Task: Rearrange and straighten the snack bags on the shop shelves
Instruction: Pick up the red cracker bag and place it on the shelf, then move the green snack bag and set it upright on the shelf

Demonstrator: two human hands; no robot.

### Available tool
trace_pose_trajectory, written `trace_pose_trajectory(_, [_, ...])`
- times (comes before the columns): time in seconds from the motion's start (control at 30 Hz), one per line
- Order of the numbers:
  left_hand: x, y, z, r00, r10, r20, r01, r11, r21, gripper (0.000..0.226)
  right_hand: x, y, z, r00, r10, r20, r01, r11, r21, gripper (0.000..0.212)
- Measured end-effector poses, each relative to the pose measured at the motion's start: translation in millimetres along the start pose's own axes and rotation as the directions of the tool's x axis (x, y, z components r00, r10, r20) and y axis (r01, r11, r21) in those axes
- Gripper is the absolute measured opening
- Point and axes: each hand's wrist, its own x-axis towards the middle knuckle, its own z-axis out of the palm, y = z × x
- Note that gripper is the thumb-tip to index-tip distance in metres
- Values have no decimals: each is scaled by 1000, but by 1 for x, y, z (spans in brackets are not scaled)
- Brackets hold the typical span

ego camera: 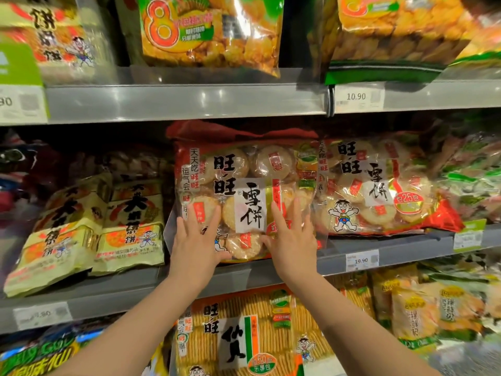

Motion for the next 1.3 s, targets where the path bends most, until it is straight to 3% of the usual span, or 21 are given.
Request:
trace_pose_trajectory(0.17, [12,6,0,996,-69,59,67,997,39,116,11,-4,3,996,13,93,-14,1000,4,93])
trace_pose_trajectory(0.27, [28,13,7,987,-137,82,129,987,95,112,29,-5,14,990,55,133,-57,998,10,97])
trace_pose_trajectory(0.37, [39,18,11,976,-186,112,175,980,100,100,39,-7,19,984,78,161,-77,997,-13,92])
trace_pose_trajectory(0.57, [22,10,-3,989,-121,80,111,987,115,103,26,-12,-3,987,61,146,-62,998,0,81])
trace_pose_trajectory(0.7, [5,7,-29,999,-21,-48,23,998,58,68,17,-36,-26,999,-15,29,13,998,54,60])
trace_pose_trajectory(0.83, [-12,4,-61,988,3,-151,-3,1000,3,36,17,-67,-47,992,-122,37,113,977,180,29])
trace_pose_trajectory(1.0, [-48,-48,-90,962,-142,-231,96,975,-201,24,6,-100,-65,949,-275,156,200,904,378,24])
trace_pose_trajectory(1.17, [-79,-139,-75,894,-377,-241,337,922,-191,19,-7,-151,-55,852,-445,277,285,837,468,19])
trace_pose_trajectory(1.3, [-88,-197,-57,862,-462,-208,440,886,-144,46,-17,-198,-32,828,-474,301,248,789,561,32])
